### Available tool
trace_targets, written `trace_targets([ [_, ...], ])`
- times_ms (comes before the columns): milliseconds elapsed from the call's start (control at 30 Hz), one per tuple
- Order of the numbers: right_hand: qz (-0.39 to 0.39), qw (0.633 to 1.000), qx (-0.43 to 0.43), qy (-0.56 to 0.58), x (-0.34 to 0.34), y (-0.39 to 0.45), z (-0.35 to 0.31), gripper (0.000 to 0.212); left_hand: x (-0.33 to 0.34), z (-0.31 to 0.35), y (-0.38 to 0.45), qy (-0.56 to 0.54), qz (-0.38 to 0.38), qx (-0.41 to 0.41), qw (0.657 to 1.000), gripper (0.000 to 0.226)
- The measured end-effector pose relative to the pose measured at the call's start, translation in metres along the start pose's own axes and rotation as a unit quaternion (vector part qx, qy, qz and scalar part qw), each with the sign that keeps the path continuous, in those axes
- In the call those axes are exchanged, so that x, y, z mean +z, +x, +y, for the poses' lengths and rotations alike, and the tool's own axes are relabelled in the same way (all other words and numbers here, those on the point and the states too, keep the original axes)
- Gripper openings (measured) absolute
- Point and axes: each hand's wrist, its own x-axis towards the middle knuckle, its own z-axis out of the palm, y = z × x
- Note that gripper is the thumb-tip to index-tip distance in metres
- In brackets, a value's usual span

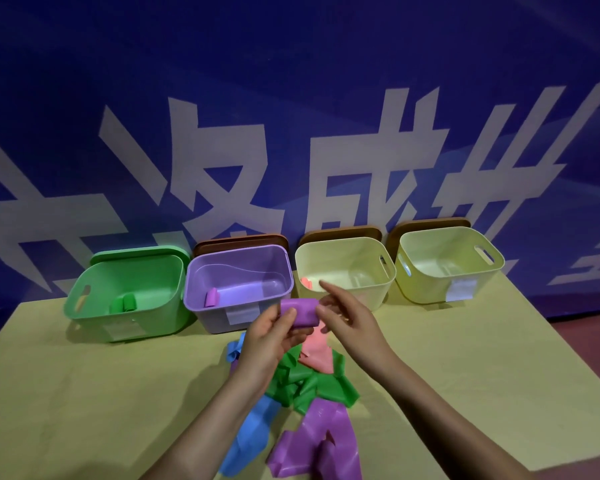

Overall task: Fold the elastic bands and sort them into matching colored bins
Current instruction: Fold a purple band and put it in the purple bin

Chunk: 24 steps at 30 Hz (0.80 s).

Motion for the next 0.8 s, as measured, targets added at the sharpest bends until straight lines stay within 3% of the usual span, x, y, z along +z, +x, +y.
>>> trace_targets([
  [100,-0.006,0.999,0.027,-0.026,0.011,0.01,-0.001,0.01,0.002,0.0,0.01,0.034,0.003,0.039,0.999,0.018],
  [233,0.044,0.987,-0.009,-0.154,0.02,0.025,0.006,0.032,-0.006,-0.005,0.031,0.177,0.016,0.097,0.979,0.017],
  [333,0.064,0.972,-0.041,-0.224,0.024,0.037,0.016,0.025,-0.017,-0.005,0.051,0.309,0.015,0.125,0.943,0.012],
  [400,0.073,0.968,-0.056,-0.232,0.026,0.047,0.023,0.024,-0.021,-0.001,0.062,0.333,0.014,0.118,0.935,0.013],
  [500,0.069,0.98,-0.035,-0.186,0.034,0.064,0.032,0.012,-0.025,0.005,0.077,0.279,0.007,0.08,0.957,0.012],
  [600,0.042,0.991,-0.013,-0.127,0.046,0.082,0.035,0.019,-0.034,0.004,0.094,0.207,0.018,0.053,0.977,0.012],
  [800,0.007,0.985,0.149,0.089,0.098,0.126,0.042,0.028,-0.053,0.0,0.128,-0.001,0.176,0.02,0.984,0.022],
])
